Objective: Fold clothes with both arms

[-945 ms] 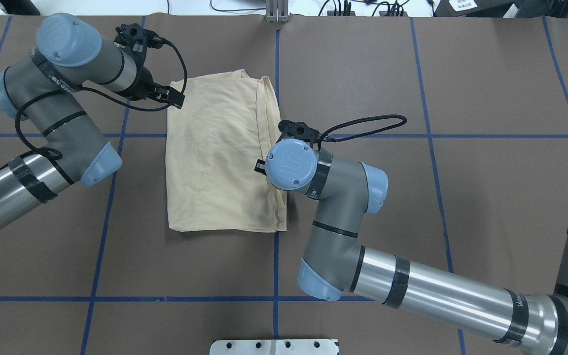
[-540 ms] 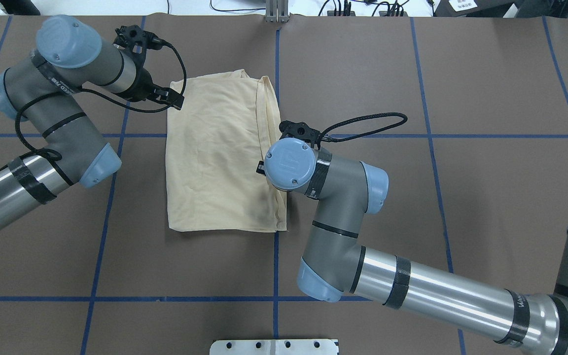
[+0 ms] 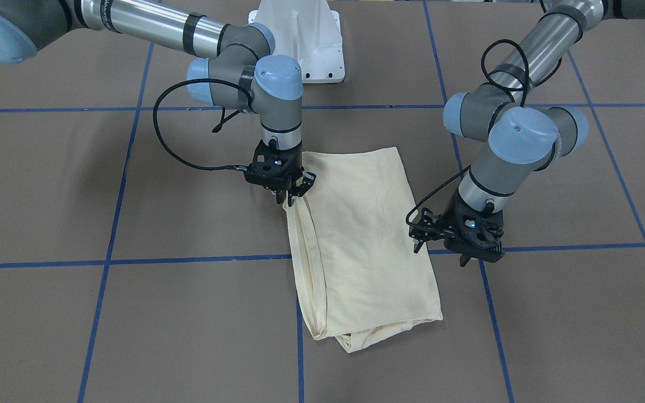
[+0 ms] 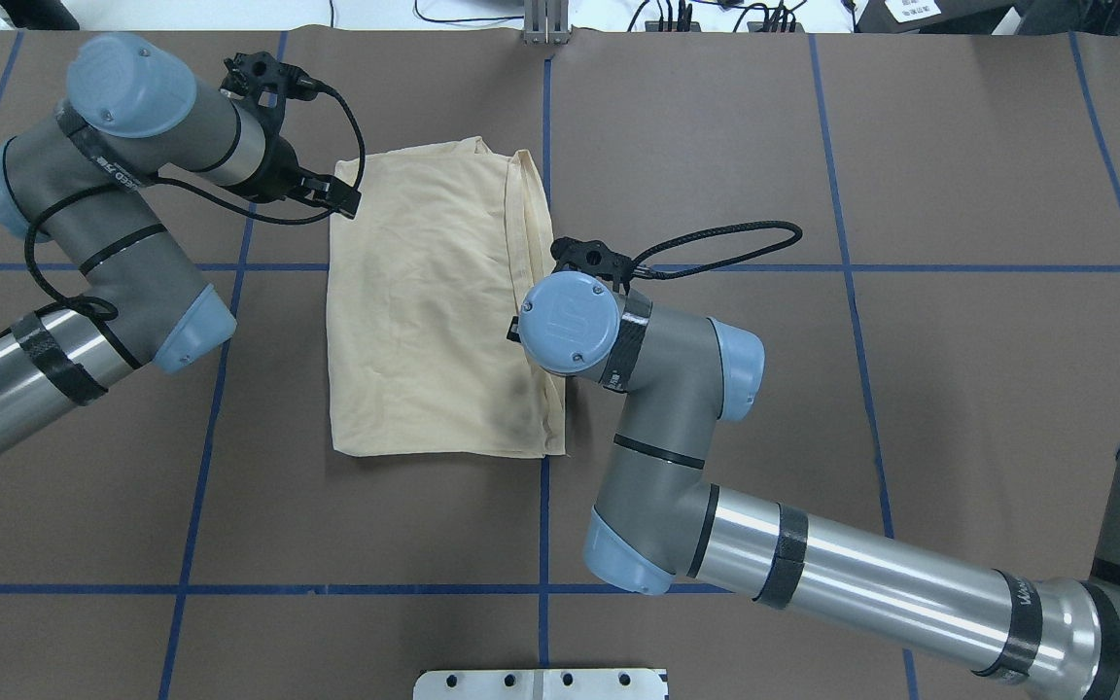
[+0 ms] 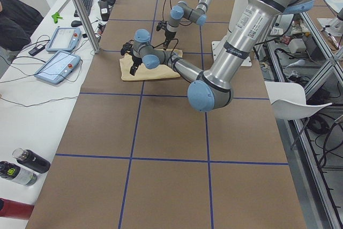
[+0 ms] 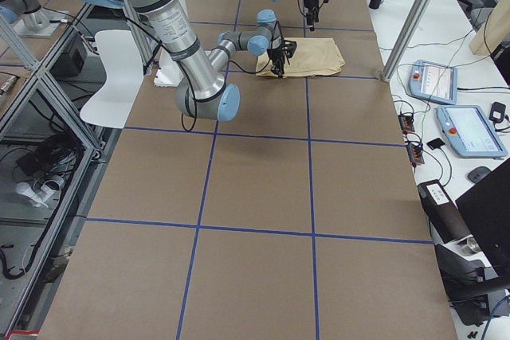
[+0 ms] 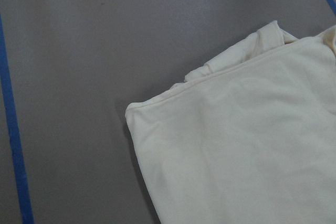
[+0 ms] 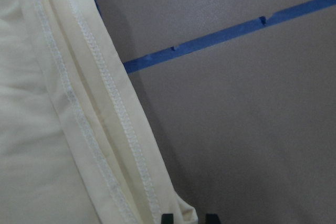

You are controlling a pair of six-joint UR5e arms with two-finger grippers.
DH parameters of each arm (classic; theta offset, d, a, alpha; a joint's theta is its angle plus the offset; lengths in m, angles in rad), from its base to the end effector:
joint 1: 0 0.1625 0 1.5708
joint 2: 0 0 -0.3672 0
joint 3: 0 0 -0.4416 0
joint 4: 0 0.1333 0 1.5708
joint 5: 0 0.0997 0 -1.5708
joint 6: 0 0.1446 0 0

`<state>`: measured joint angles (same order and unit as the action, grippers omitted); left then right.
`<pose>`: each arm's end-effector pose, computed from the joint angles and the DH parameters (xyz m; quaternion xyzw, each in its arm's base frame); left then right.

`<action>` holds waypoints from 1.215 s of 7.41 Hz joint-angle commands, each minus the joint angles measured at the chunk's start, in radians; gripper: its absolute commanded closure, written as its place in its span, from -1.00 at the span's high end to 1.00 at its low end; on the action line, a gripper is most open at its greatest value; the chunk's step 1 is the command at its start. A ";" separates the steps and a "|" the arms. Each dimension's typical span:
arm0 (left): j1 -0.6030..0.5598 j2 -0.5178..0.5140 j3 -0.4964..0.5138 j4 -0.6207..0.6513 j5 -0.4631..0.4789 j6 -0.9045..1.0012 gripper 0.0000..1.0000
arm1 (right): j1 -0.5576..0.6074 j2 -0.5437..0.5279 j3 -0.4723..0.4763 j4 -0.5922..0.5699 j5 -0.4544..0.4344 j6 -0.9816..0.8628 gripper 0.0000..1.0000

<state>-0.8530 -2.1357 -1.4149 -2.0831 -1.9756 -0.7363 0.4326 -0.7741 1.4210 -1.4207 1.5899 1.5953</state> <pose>0.4476 -0.6286 0.2980 0.2057 0.4240 0.0812 0.8783 -0.6607 -0.4489 0.1828 0.0700 -0.3817 0.2052 0.8985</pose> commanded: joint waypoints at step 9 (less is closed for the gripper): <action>0.002 0.000 -0.001 -0.002 0.000 0.000 1.00 | -0.002 0.004 0.004 0.006 0.005 0.034 -1.00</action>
<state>-0.8514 -2.1353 -1.4169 -2.0835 -1.9758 -0.7363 0.4316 -0.7666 1.4092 -1.4144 1.5888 1.6227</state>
